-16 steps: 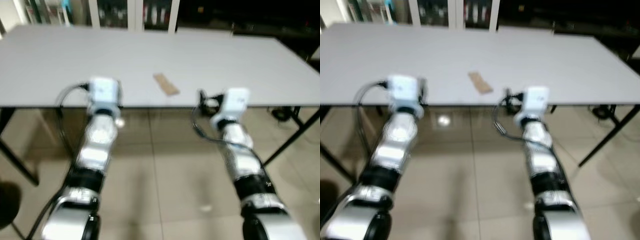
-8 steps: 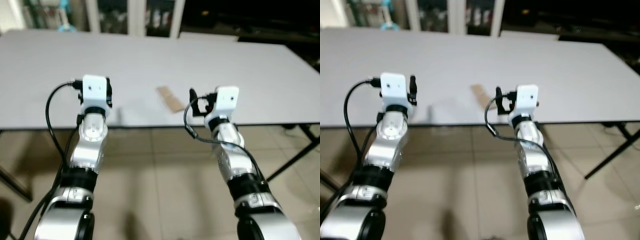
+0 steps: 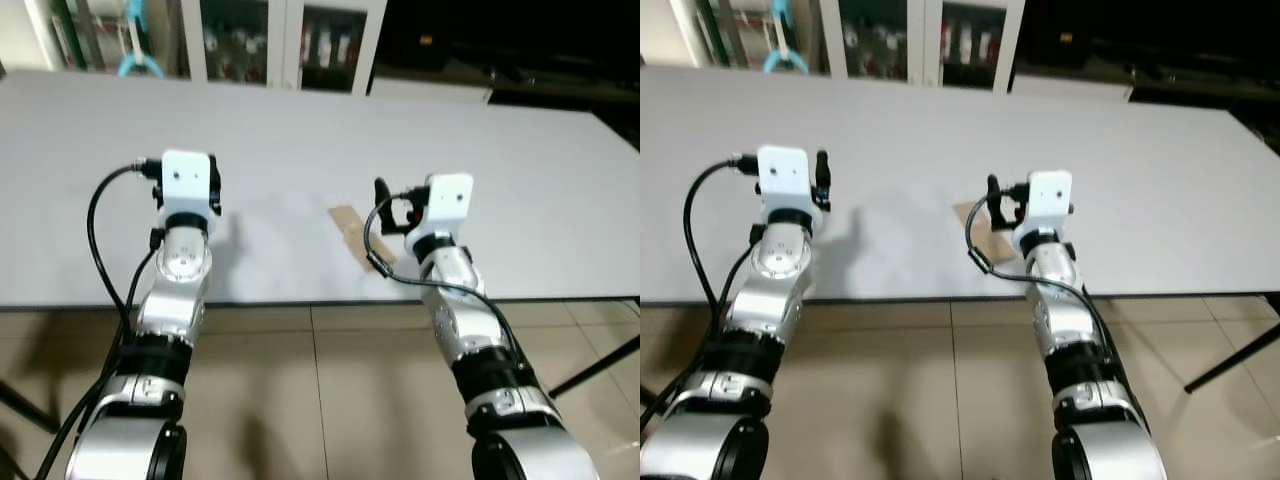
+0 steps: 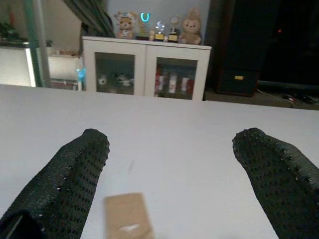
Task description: Picking trash to rubbish bin
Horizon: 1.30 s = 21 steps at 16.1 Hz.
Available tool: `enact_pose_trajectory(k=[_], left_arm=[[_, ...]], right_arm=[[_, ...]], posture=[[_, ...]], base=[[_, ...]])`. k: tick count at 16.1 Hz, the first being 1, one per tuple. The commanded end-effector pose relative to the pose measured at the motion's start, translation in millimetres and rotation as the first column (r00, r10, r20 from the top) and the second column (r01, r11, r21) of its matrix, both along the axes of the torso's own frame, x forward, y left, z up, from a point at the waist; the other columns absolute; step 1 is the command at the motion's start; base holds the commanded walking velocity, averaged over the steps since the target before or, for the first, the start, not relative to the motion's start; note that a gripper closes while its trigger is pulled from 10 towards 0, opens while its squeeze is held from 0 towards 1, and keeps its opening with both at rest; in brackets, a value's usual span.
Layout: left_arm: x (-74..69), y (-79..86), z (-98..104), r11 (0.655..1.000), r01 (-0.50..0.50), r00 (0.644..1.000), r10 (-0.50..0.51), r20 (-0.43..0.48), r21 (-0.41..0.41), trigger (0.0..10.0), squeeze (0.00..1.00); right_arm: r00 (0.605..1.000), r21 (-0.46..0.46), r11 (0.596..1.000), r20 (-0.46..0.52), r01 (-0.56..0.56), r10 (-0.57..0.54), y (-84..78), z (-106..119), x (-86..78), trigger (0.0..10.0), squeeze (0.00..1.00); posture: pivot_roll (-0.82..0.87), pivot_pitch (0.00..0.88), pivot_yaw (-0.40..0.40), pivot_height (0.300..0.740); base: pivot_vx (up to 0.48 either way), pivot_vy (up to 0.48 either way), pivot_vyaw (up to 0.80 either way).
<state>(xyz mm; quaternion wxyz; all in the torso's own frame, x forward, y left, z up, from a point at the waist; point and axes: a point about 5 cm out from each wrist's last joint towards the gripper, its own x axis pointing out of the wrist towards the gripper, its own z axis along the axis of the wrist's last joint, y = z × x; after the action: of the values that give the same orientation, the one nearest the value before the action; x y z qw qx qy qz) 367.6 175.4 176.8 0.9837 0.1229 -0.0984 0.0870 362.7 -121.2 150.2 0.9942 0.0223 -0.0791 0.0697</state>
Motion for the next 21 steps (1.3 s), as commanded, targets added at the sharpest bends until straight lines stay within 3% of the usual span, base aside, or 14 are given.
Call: enact_pose_trajectory(k=[1,5,9,17,21], left_arm=[[1.4,-13.9,3.1,0.999,0.039,0.999,-0.039,0.007,0.002,10.0,0.0],[1.5,-13.7,2.6,0.999,0.042,0.999,-0.042,0.002,0.004,10.0,0.0],[0.8,-21.2,-3.3,0.997,0.079,0.997,-0.079,-0.02,-0.01,10.0,0.0],[1.1,-18.0,0.2,0.998,0.061,0.998,-0.061,-0.011,0.01,10.0,0.0],[1.2,-16.9,-2.2,0.999,0.046,0.999,-0.046,-0.024,0.011,10.0,0.0]], right_arm=[[0.999,0.003,0.999,-0.003,0.043,-0.043,-15.4,0.5,0.6,10.0,0.0],[0.999,0.005,0.999,-0.006,0.04,-0.04,-14.4,-0.2,0.6,10.0,0.0],[0.999,0.004,0.999,-0.011,0.035,-0.035,-14.6,-1.1,0.3,10.0,0.0],[1.0,-0.021,1.0,-0.006,0.021,-0.021,-11.5,-0.4,0.2,10.0,0.0],[1.0,-0.046,0.999,-0.018,-0.011,0.01,-7.6,-2.8,-1.0,10.0,0.0]], posture=[[0.02,0.011,-0.097,0.74],[0.02,0.011,-0.096,0.74],[0.02,0.012,-0.098,0.74],[0.02,0.011,-0.099,0.74],[0.02,0.012,-0.099,0.74]], base=[[0.48,0.0,0.0],[0.48,0.0,0.0],[0.0,0.0,0.0],[0.0,0.0,0.0],[0.0,-0.353,0.66]])
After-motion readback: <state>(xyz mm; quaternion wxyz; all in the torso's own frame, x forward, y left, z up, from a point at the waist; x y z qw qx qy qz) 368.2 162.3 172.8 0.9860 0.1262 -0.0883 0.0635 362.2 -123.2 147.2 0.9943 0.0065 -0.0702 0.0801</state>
